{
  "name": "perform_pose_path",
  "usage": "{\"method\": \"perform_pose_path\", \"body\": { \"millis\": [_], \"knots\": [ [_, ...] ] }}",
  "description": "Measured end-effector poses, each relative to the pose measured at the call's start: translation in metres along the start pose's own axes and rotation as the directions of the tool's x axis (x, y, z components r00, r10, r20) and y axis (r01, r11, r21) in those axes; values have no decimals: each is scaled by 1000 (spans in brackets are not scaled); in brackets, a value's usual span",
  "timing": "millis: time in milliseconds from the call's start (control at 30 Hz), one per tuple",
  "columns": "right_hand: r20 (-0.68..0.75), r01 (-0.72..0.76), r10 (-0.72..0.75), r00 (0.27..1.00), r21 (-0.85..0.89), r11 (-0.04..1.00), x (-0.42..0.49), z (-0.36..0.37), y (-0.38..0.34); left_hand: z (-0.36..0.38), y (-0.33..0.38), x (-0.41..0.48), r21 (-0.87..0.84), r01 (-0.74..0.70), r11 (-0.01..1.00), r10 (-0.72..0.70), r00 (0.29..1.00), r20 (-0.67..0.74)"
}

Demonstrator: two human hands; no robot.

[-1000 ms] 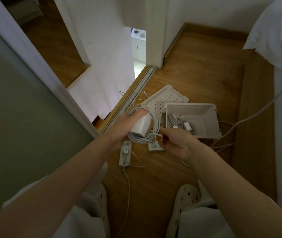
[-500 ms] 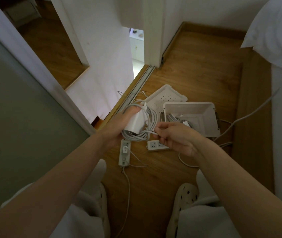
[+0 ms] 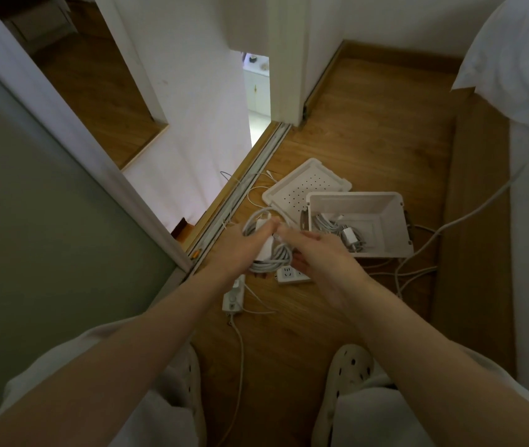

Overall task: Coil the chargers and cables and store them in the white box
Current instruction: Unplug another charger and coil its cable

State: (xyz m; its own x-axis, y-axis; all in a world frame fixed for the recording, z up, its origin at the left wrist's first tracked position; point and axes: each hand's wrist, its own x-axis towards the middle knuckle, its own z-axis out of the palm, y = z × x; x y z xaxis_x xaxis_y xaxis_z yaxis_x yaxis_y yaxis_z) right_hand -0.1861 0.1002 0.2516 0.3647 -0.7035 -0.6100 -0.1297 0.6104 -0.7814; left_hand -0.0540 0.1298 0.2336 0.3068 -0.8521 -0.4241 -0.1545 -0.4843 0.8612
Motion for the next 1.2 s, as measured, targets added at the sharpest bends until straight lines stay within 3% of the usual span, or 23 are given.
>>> {"method": "perform_pose_path", "body": {
  "millis": [133,300,400,533,700,933,1067,1200],
  "knots": [
    [-56,8,-5,998,48,999,4,1,-2,2,-2,0,-99,46,994,-37,995,92],
    [90,11,-32,995,222,975,-3,2,-9,-1,0,-1,-306,175,936,-58,932,358],
    [190,0,-67,980,331,944,-6,-1,-13,-2,4,-2,-337,193,922,-60,928,367],
    [228,37,-126,965,361,932,-5,1,-13,-5,7,-1,-286,104,953,-15,955,296],
    [170,229,-223,960,-18,973,-7,5,-13,-4,3,2,-188,33,982,4,980,197],
    [137,528,-512,848,-311,791,-13,8,-5,-3,4,2,-206,51,977,-7,977,213],
    [205,528,-505,839,-534,660,-9,0,-4,-1,0,3,-181,69,981,-31,978,208],
    [172,478,-519,837,-692,542,-5,0,3,4,-3,7,-157,82,984,-59,987,150]
  ]
}}
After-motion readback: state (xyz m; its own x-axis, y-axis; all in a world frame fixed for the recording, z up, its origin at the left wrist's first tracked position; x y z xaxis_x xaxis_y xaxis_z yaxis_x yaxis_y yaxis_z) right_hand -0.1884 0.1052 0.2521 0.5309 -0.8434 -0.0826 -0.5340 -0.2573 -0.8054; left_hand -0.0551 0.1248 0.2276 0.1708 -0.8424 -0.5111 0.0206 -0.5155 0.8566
